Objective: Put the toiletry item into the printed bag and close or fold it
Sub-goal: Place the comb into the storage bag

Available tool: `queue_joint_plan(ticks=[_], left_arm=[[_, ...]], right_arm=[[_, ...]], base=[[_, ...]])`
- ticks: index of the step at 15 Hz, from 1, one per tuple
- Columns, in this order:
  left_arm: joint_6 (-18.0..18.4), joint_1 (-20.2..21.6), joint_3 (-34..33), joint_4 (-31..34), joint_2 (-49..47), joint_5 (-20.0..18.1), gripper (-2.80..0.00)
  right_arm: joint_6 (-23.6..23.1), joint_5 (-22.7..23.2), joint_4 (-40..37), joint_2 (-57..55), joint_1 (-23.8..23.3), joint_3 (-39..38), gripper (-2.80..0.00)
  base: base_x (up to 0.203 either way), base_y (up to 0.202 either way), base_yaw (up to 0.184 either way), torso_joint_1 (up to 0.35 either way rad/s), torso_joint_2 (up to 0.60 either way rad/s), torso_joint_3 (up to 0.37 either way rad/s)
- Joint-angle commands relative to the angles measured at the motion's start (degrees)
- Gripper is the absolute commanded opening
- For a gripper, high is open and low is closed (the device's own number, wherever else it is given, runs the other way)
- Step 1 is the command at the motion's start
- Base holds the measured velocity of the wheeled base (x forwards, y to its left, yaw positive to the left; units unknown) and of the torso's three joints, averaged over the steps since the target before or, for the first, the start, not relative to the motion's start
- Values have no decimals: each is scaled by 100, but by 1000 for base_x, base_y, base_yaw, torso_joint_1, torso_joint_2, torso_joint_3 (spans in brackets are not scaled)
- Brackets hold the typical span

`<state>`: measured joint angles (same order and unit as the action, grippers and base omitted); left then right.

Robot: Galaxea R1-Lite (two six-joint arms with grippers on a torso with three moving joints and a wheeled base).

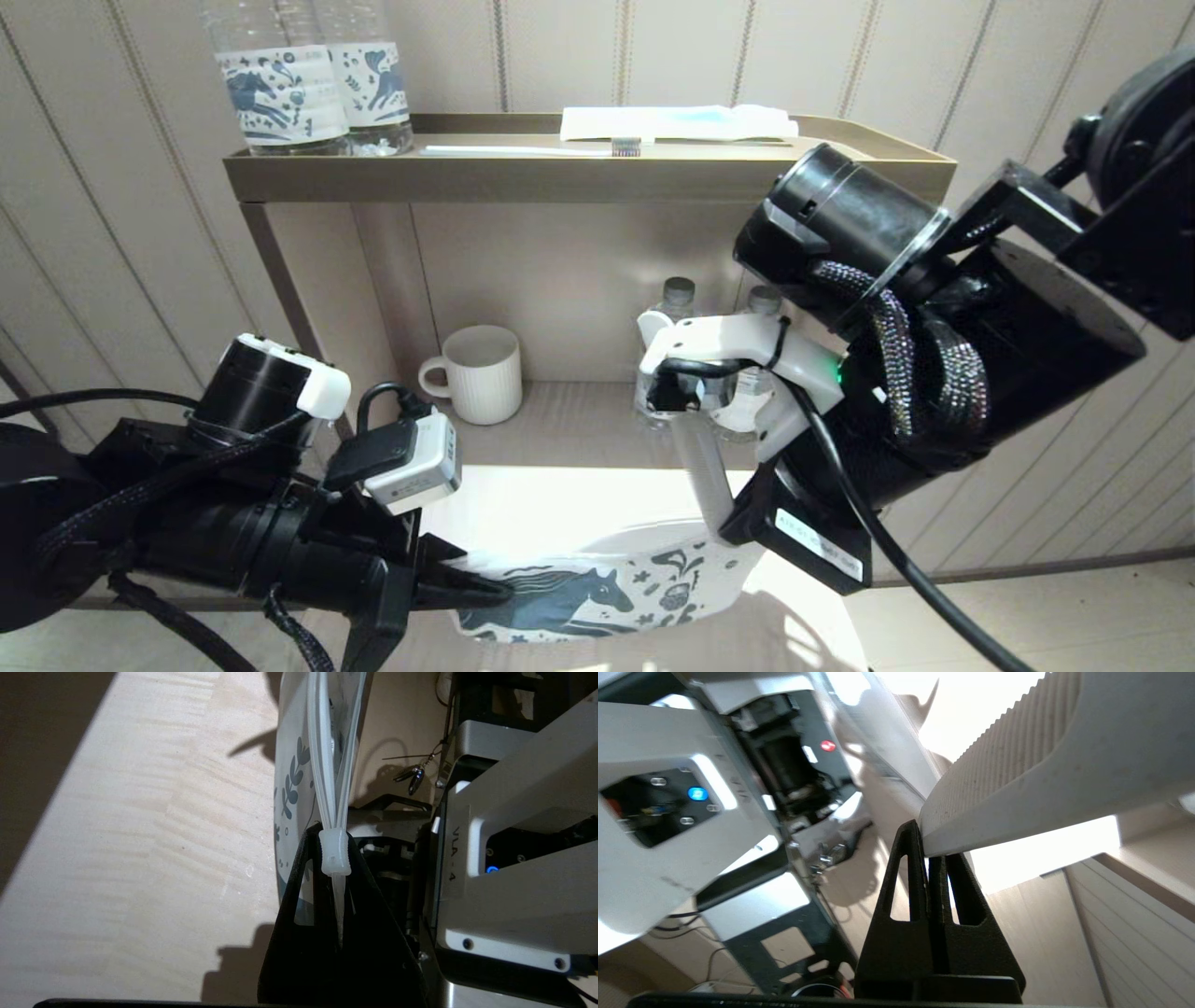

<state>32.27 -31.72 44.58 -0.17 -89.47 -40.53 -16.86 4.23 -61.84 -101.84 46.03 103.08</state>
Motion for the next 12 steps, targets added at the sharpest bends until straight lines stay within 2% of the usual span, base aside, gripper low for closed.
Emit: queue_joint_plan(ticks=[1, 5, 12], left_arm=[[22, -1, -54, -175, -158, -25, -280], [51, -1, 68, -718, -422, 81, -280], [175, -1, 42, -792, -581, 107, -280]], right_arm=[[-5, 234, -12, 7, 18, -31, -280], [-10, 505, 564, -12, 29, -34, -280], [-37, 521, 614, -213, -6, -26, -280]], base=[[0, 0, 0, 0, 0, 0], [0, 0, 0, 0, 0, 0], [0, 0, 0, 0, 0, 0]])
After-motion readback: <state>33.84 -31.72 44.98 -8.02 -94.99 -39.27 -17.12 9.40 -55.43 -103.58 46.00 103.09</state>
